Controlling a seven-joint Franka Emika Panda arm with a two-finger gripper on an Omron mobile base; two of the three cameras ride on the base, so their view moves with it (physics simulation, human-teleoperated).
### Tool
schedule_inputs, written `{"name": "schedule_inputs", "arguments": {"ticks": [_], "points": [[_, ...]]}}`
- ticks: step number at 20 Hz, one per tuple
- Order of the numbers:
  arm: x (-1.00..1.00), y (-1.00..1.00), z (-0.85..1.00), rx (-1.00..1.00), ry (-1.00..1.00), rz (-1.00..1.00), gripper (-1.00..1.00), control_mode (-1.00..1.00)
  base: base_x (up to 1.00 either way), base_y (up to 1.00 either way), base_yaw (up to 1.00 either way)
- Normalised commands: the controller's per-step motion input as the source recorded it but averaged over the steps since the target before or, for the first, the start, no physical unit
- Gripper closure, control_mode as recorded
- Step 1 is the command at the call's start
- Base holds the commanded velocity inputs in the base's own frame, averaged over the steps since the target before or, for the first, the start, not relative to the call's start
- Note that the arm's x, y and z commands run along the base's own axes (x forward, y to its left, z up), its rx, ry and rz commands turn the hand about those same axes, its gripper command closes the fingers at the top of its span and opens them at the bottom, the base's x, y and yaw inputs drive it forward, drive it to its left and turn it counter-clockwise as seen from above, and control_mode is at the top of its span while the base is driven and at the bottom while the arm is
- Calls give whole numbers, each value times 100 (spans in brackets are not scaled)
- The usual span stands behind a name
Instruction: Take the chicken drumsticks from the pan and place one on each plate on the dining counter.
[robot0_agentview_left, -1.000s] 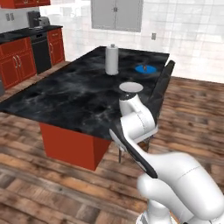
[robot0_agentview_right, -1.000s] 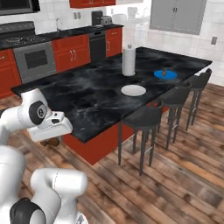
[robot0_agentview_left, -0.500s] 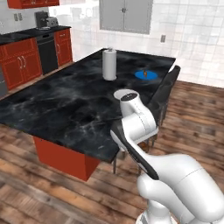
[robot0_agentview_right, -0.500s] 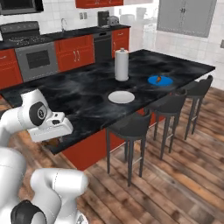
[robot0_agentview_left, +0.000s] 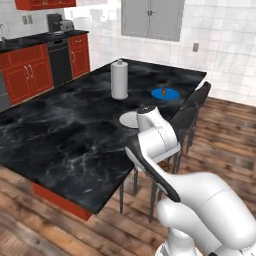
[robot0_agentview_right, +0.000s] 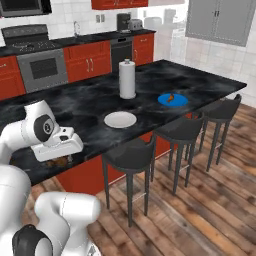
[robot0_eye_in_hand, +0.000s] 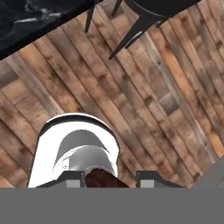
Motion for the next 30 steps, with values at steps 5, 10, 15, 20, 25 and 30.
{"name": "schedule_inputs", "arguments": {"ticks": [5,10,15,20,25,30], "points": [[0,0,0,0,0,0,100,100,30,-51,17],[0,0,0,0,0,0,100,100,33,-37,16],[0,0,0,0,0,0,100,100,26,-44,19],[0,0,0,0,0,0,100,100,34,-40,19],[0,0,0,0,0,0,100,100,39,-36,22],[0,0,0,0,0,0,100,100,49,-33,24]]}}
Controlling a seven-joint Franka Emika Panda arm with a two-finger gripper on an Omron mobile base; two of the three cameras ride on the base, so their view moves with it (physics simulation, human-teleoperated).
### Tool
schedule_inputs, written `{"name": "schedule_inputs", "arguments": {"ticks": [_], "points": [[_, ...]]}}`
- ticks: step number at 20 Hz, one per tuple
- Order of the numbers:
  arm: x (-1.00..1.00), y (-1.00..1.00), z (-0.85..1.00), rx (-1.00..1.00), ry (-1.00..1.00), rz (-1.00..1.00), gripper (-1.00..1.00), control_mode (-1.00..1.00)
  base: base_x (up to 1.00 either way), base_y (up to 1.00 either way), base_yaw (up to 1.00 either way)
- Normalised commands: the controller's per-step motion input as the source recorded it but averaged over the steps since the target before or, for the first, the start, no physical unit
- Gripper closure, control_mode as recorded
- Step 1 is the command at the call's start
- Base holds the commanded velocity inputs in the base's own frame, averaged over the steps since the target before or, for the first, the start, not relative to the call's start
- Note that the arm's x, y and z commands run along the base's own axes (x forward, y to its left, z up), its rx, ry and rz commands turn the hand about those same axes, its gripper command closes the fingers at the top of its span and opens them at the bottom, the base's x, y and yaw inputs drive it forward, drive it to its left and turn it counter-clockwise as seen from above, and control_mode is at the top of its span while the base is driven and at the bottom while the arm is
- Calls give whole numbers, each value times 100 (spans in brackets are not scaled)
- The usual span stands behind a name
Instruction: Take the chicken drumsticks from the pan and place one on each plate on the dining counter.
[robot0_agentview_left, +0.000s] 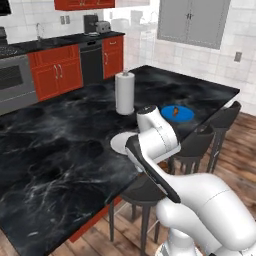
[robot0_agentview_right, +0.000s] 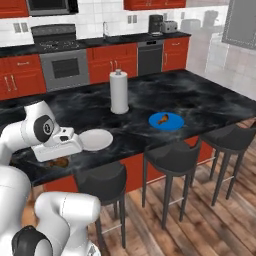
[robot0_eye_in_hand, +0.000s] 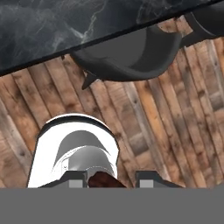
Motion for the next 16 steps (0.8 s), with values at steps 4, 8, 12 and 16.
{"name": "schedule_inputs", "arguments": {"ticks": [4,8,12,16], "points": [[0,0,0,0,0,0,100,100,53,-30,25],[0,0,0,0,0,0,100,100,55,-25,26],[0,0,0,0,0,0,100,100,64,-22,26],[17,0,-1,0,6,6,100,-100,54,-3,18]]}}
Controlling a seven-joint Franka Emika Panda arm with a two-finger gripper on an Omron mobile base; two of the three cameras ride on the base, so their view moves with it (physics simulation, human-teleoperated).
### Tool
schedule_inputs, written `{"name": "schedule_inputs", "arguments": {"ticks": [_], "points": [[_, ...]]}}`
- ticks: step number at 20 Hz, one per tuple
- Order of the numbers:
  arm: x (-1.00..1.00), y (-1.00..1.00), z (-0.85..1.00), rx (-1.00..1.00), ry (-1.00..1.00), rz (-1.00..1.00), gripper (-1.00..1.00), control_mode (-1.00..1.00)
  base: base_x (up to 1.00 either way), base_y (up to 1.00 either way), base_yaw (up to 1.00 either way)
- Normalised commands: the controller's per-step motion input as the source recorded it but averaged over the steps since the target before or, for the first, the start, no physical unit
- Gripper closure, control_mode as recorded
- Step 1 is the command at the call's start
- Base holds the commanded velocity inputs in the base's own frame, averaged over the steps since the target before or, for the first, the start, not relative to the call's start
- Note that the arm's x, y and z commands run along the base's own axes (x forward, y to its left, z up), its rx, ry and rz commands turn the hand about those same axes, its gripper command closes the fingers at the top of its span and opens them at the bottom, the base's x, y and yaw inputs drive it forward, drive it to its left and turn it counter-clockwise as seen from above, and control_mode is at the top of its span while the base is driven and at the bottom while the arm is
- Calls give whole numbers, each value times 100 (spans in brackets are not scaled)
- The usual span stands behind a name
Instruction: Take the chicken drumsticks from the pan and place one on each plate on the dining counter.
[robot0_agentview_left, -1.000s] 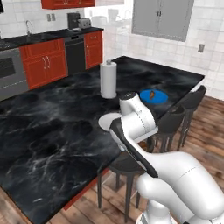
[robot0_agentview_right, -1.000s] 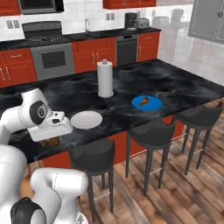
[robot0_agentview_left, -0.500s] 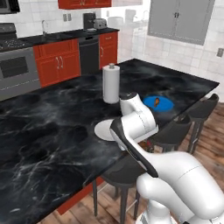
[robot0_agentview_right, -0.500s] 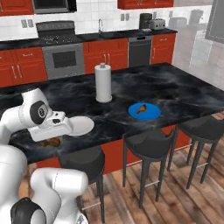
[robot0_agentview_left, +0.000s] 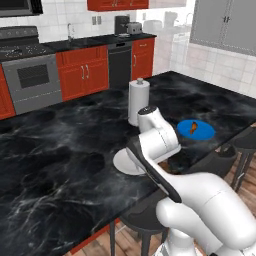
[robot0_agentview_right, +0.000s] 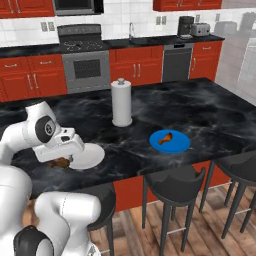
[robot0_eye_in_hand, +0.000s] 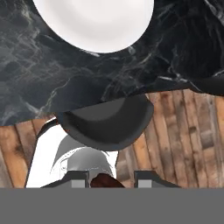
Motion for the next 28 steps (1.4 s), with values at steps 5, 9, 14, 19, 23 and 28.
{"name": "schedule_inputs", "arguments": {"ticks": [5,9,14,19,23,28], "points": [[71,0,-1,-1,22,23,100,-100,0,0,0],[69,0,-1,0,20,23,100,-100,0,0,0],[70,0,-13,0,11,21,100,-100,0,0,0],[33,0,-22,1,-5,15,100,-100,0,0,0],[39,8,-43,2,-5,15,100,-100,0,0,0],[29,26,-65,3,-8,19,100,-100,0,0,0]]}}
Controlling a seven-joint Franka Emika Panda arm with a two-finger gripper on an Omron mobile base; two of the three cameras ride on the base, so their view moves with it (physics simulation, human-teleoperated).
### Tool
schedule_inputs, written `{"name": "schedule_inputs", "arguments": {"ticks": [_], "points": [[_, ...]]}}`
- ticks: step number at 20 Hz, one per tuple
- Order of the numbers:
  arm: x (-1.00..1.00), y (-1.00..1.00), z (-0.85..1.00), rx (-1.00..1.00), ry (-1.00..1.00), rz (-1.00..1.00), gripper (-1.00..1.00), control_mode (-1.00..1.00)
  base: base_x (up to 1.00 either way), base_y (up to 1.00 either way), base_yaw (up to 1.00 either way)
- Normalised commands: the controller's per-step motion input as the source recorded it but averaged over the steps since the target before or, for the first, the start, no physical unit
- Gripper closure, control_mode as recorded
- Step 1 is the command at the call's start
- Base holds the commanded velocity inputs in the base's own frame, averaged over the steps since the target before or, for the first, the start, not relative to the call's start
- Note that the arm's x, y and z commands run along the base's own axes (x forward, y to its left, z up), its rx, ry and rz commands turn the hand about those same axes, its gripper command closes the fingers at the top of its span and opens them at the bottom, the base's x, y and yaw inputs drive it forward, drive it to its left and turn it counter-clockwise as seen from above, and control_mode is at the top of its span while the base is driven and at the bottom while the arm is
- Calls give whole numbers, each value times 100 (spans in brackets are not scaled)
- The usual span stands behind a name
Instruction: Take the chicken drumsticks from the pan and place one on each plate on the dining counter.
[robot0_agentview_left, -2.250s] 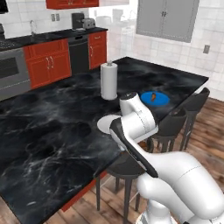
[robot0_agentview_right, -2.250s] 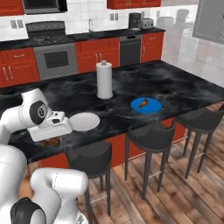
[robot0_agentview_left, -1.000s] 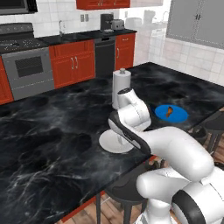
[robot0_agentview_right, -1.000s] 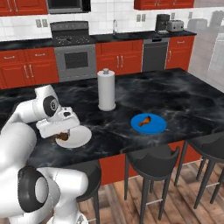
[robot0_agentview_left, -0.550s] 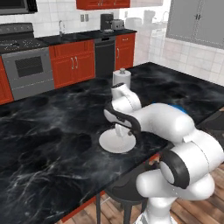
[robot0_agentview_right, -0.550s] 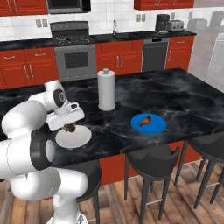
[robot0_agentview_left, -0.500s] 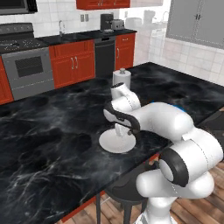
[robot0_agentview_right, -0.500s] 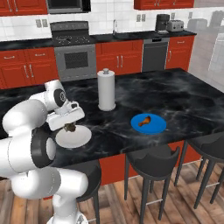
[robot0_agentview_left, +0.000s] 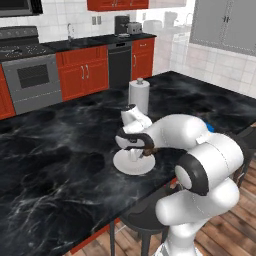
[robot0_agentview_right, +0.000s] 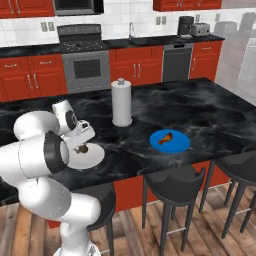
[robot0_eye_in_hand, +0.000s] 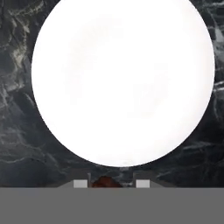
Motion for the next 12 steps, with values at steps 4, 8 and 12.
{"name": "schedule_inputs", "arguments": {"ticks": [4,8,12], "points": [[32,22,-47,6,-2,19,100,-100,0,0,0],[34,24,-40,7,0,17,100,-100,0,0,0],[42,15,-33,6,0,13,100,-100,0,0,0]]}}
